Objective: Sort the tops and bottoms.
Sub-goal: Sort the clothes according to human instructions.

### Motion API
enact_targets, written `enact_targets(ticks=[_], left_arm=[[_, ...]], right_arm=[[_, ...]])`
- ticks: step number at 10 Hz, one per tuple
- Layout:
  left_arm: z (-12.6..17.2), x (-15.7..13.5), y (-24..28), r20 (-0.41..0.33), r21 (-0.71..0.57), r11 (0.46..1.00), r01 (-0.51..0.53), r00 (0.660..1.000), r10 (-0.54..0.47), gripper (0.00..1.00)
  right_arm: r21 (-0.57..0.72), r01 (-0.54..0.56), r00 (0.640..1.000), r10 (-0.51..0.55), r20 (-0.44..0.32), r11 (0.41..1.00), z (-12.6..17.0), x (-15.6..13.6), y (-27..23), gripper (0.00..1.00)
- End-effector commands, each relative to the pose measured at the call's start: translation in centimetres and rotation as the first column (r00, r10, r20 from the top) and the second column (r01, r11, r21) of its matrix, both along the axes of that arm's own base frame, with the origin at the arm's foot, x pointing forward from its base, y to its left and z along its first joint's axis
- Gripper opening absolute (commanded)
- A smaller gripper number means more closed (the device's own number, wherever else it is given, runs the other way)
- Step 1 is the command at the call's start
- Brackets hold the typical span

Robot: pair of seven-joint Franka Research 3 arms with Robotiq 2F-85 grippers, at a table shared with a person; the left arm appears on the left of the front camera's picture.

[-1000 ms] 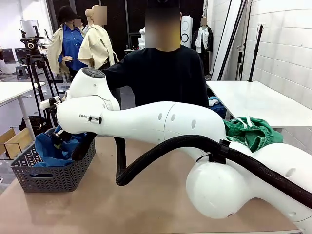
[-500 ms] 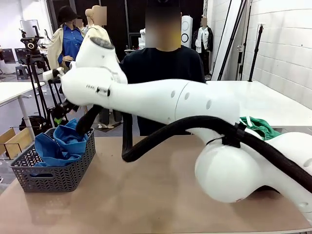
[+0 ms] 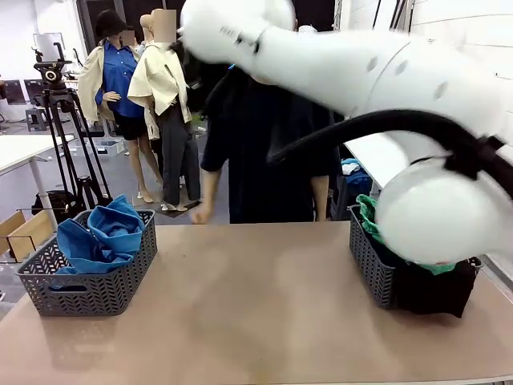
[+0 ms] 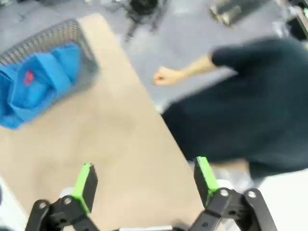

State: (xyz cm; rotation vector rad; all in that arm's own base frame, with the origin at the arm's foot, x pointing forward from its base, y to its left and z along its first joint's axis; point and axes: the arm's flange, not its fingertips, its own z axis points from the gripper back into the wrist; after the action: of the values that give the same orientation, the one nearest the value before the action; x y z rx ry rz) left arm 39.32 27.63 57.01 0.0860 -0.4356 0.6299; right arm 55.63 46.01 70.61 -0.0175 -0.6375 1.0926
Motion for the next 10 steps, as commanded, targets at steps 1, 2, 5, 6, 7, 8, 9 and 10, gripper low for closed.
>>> enact_targets(ticks=[1, 2, 5, 6, 7, 8, 9, 10], left_arm=[[0.0, -0.2, 0.1, -0.006, 0.010, 1.000, 0.005, 1.000, -0.005, 1.00], [0.0, -0.2, 0.1, -0.006, 0.010, 1.000, 0.005, 1.000, -0.005, 1.00], [0.0, -0.2, 0.1, -0.006, 0.010, 1.000, 0.005, 1.000, -0.005, 1.00], [0.0, -0.2, 0.1, -0.006, 0.010, 1.000, 0.005, 1.000, -0.005, 1.00], [0.0, -0.2, 0.1, -0.006, 0.010, 1.000, 0.005, 1.000, -0.005, 1.00], [0.0, -0.2, 0.1, -0.006, 0.010, 1.000, 0.005, 1.000, -0.005, 1.00], [0.0, -0.2, 0.1, -0.006, 0.010, 1.000, 0.005, 1.000, -0.005, 1.00], [0.0, -0.2, 0.1, -0.006, 0.010, 1.000, 0.005, 1.000, -0.005, 1.00]], right_arm=[[-0.082, 0.135, 0.991, -0.137, -0.011, 0.987, -4.3, -11.2, -10.4, 1.00], [-0.130, 0.145, 0.987, -0.153, -0.054, 0.981, -4.0, -14.0, -12.7, 1.00], [-0.284, 0.238, 0.938, -0.296, -0.183, 0.929, -4.0, -21.4, -17.1, 1.00], [-0.266, 0.304, 0.917, -0.357, -0.179, 0.915, -4.7, -22.1, -18.1, 1.00], [-0.303, 0.371, 0.880, -0.437, -0.188, 0.878, -5.7, -22.5, -19.2, 1.00], [-0.317, 0.439, 0.838, -0.510, -0.192, 0.841, -6.9, -22.4, -20.5, 1.00], [-0.294, 0.540, 0.797, -0.591, -0.123, 0.789, -8.4, -21.6, -21.7, 1.00], [-0.284, 0.592, 0.773, -0.631, -0.064, 0.754, -10.2, -21.2, -22.3, 1.00]])
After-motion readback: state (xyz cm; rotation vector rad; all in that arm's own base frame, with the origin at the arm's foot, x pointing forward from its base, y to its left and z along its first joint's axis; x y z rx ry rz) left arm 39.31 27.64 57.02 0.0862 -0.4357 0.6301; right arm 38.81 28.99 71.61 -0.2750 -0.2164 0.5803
